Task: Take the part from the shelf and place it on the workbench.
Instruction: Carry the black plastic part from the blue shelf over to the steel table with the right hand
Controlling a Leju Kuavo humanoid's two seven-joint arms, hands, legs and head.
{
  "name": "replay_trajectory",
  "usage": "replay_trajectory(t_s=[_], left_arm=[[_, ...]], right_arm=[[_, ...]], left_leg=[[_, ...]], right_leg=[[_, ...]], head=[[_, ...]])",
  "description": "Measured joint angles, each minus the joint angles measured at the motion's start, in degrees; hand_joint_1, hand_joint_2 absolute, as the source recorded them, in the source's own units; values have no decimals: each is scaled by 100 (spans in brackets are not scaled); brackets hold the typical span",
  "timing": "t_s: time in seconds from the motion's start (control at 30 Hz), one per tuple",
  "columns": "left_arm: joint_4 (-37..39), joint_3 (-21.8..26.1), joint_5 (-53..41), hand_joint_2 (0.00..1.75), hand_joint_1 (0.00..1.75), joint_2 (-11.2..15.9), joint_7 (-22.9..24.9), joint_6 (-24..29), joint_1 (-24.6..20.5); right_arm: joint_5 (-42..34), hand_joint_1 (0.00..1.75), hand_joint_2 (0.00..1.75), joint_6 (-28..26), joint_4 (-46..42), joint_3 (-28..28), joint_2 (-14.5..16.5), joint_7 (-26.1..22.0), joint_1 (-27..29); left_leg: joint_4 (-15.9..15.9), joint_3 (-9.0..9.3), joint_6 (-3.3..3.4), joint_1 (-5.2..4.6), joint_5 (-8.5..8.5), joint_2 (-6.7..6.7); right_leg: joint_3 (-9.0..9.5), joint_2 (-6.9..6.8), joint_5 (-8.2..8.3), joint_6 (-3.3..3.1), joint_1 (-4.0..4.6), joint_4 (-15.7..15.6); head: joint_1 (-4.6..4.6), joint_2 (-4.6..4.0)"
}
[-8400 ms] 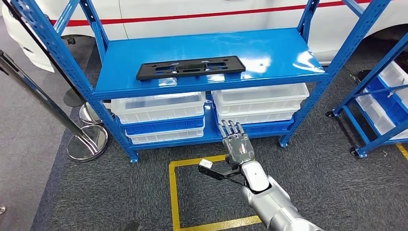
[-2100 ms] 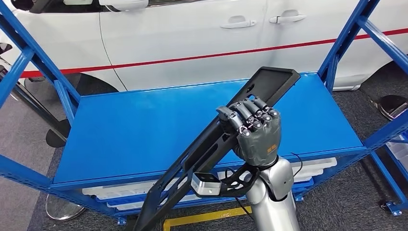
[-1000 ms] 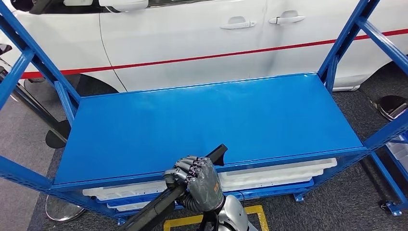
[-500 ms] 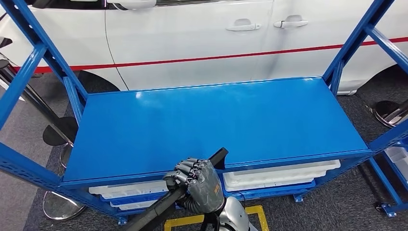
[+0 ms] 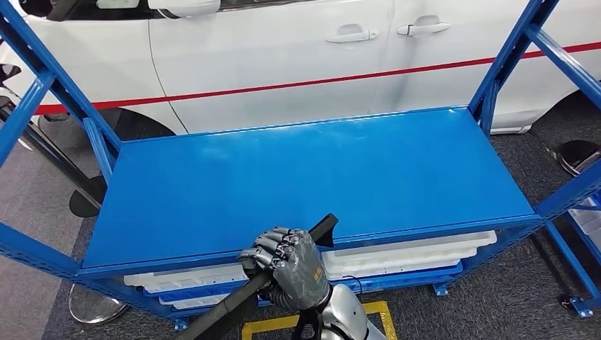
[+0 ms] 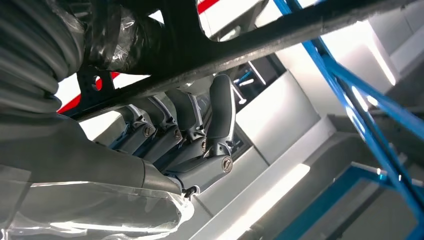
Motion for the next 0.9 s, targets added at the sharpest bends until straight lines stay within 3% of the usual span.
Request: replay_trajectory(t_s=[0.07,0.13,0.2,0.27,0.33,0.43,0.47,0.5,0.53,0.63,0.7,0.77,0.83,0.9], left_arm=[[0,-28,-98,175,0,0,49,-97,-67],[0,-111,-209,175,0,-13,139,-209,-203],[0,-199,-268,175,0,-48,231,-257,-327],[0,-251,-281,175,0,-79,268,-257,-356],[0,-295,-277,175,0,-96,273,-250,-373],[0,-357,-258,175,0,-122,268,-235,-435],[0,-371,-252,175,0,-128,270,-231,-441],[0,-381,-247,175,0,-132,273,-228,-440],[0,-387,-245,175,0,-134,275,-226,-437],[0,-401,-235,175,0,-151,278,-220,-452],[0,-415,-231,175,0,-160,279,-211,-466],[0,-423,-226,175,0,-163,279,-202,-463],[0,-426,-213,175,0,-162,278,-198,-457],[0,-428,-192,175,0,-162,277,-197,-457]], right_arm=[[671,175,175,5,25,-118,5,480,-308],[1737,175,175,8,225,-478,27,1321,-940],[2266,175,175,9,556,-1036,48,1860,-1667],[2169,175,175,8,760,-1486,68,1859,-2116],[2131,175,175,8,828,-1730,98,1814,-2314],[2110,175,175,8,858,-1882,120,1810,-2402],[2083,175,175,8,860,-1918,123,1802,-2406],[2053,175,175,7,857,-1949,126,1785,-2406],[2021,175,175,7,848,-1972,134,1763,-2406],[1958,175,175,6,768,-2013,195,1687,-2420],[1940,175,175,7,716,-2038,232,1658,-2429],[1923,175,175,8,693,-2052,252,1649,-2429],[1898,175,175,9,686,-2056,279,1640,-2433],[1855,175,175,10,686,-2056,304,1620,-2435]], left_leg=[[-606,314,31,-2,364,1],[-1239,603,97,-30,596,-1],[-1431,636,168,-64,649,-16],[-1465,604,232,-51,730,-18],[-1525,580,303,-26,819,6],[-1530,472,369,-27,898,26],[-1520,433,370,-29,916,26],[-1508,398,366,-29,932,25],[-1492,369,357,-28,944,24],[-1431,288,302,-41,972,22],[-1412,247,228,-55,1011,20],[-1409,224,148,-51,1046,10],[-1231,121,81,-38,851,0],[-663,-83,41,-20,379,-2]], right_leg=[[-13,6,15,12,0,22],[-54,6,48,62,15,52],[-107,-3,102,143,22,60],[-132,-5,134,215,16,54],[-228,1,-74,263,13,265],[-593,6,-712,308,1,1240],[-655,5,-796,321,-7,1471],[-624,5,-768,328,-16,1515],[-489,3,-644,330,-26,1342],[101,5,-280,294,-23,358],[204,11,-246,243,3,103],[158,8,-187,165,0,70],[94,-3,-99,67,-16,33],[-1,-10,-7,6,-15,19]], head=[[0,0],[0,0],[1,0],[2,0],[3,0],[3,0],[4,0],[3,0],[3,0],[3,0],[1,0],[2,0],[0,0],[-3,0]])
